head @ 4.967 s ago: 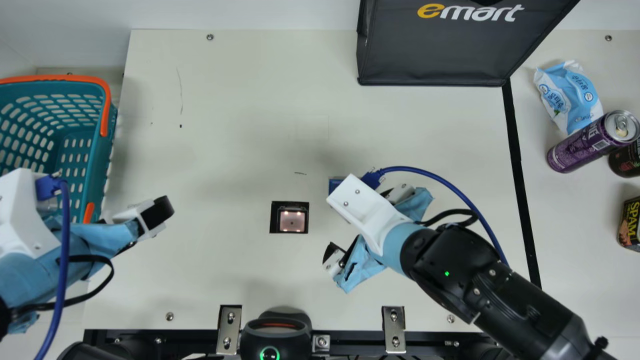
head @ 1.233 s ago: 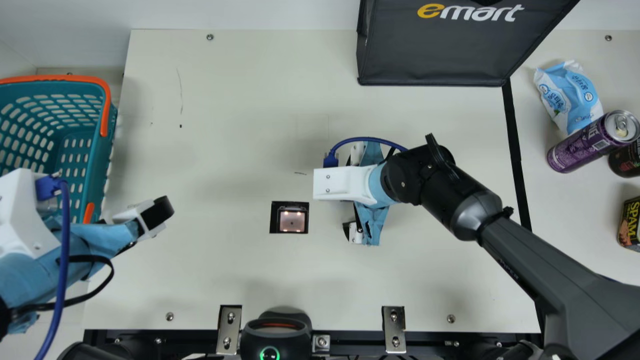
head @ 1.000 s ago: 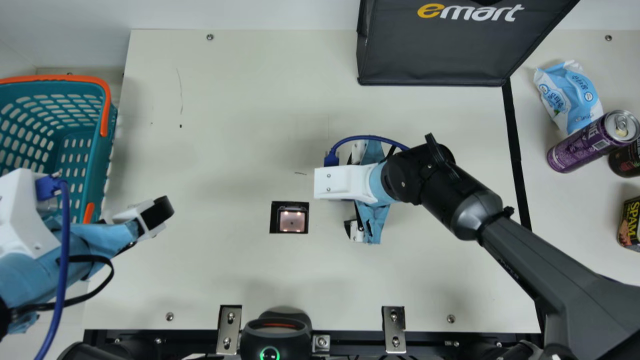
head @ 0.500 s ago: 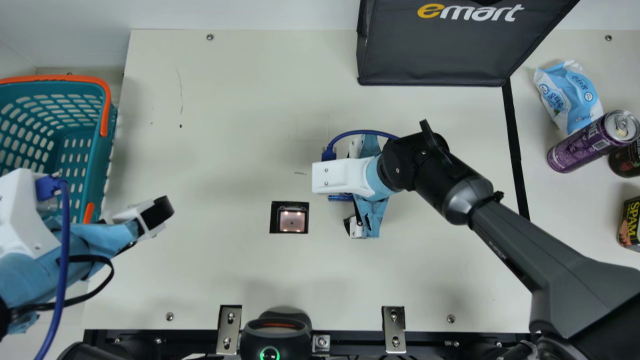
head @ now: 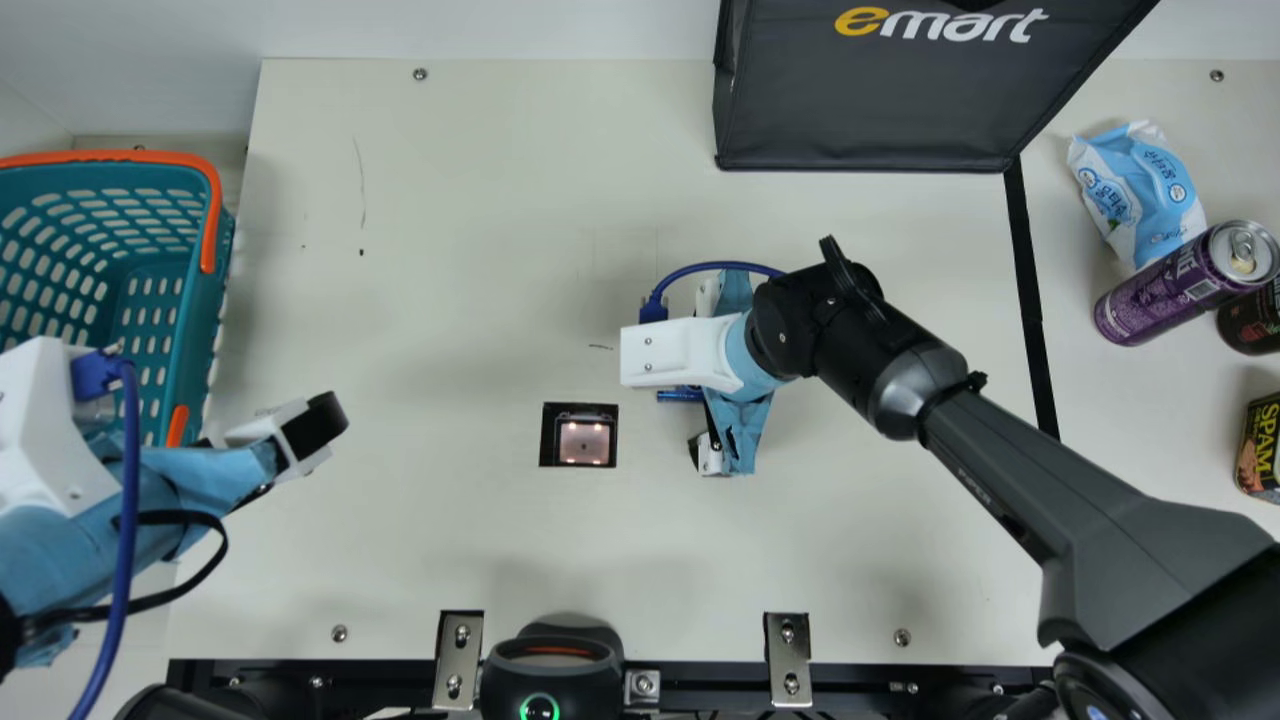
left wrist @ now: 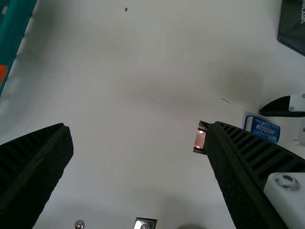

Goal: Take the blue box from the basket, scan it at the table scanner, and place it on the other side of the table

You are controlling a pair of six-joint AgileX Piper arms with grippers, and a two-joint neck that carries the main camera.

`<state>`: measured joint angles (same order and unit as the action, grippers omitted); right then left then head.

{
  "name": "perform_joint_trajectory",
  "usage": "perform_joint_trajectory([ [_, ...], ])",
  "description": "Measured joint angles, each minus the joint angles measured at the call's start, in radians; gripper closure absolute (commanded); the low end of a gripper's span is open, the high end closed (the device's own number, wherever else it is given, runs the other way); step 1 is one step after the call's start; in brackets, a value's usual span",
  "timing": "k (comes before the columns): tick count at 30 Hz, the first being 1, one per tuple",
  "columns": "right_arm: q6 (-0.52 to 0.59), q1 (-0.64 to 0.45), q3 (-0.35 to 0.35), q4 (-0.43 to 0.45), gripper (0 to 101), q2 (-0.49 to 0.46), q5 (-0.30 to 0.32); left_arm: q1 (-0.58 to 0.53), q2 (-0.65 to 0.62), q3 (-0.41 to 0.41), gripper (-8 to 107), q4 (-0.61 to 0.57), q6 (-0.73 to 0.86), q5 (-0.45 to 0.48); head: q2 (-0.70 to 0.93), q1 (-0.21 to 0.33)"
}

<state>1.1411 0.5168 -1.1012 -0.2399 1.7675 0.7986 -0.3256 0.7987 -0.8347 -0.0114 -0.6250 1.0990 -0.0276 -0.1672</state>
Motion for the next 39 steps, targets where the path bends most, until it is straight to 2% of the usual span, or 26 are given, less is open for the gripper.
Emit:
perform_joint_trajectory([
  [3,-0.006,0.001,0.0,0.0,53,0.002,0.012,0.0,0.0,0.0,9,0.0,0.0,0.0,0.0,0.0],
  [10,-0.029,0.005,0.001,0.019,100,-0.002,-0.011,0.0,0.0,0.0,9,0.0,0.0,0.0,0.0,-0.002],
  [16,-0.057,0.005,0.004,0.05,101,-0.02,-0.023,0.0,0.0,0.0,9,0.0,0.0,0.0,0.0,-0.002],
  [34,-0.146,0.019,-0.036,0.065,101,-0.125,0.046,0.0,0.0,0.0,9,0.0,0.0,0.0,-0.003,-0.002],
  [39,-0.174,0.016,-0.037,0.075,101,-0.137,0.05,0.0,0.0,0.0,9,0.0,0.0,0.0,-0.098,-0.002],
])
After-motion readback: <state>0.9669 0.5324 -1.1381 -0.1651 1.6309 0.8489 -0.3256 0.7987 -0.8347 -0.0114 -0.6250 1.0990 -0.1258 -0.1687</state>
